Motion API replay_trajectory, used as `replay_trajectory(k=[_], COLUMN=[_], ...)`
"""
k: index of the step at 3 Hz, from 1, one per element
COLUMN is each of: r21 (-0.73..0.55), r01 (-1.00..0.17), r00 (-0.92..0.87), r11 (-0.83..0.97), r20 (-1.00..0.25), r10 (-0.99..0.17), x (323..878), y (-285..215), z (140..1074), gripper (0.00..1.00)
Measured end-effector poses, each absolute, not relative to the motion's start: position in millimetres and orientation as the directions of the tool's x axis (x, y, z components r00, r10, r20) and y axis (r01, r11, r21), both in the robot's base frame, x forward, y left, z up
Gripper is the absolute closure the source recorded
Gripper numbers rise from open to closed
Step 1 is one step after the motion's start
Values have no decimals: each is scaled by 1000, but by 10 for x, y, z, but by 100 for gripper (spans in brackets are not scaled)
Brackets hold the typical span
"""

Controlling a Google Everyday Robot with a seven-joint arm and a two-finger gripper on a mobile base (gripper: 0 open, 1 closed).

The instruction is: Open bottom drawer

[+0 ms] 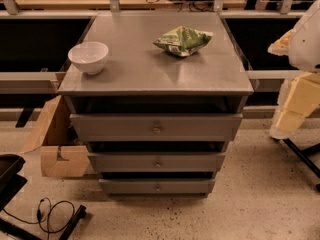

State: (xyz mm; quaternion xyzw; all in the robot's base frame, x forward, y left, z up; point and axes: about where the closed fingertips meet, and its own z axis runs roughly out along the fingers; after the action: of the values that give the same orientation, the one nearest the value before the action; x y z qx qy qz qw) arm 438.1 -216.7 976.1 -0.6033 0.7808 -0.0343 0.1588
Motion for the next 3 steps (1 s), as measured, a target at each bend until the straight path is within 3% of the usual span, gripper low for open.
replay_trajectory(k=[2, 3], r21=[-226, -222], r01=[-926, -916], r00=[-259, -298], r11=[303, 334], r20=[-207, -179], r10=[-943, -938], x=[4440, 4570], y=[-2162, -2005], z=[9517, 8957], gripper=[0, 0])
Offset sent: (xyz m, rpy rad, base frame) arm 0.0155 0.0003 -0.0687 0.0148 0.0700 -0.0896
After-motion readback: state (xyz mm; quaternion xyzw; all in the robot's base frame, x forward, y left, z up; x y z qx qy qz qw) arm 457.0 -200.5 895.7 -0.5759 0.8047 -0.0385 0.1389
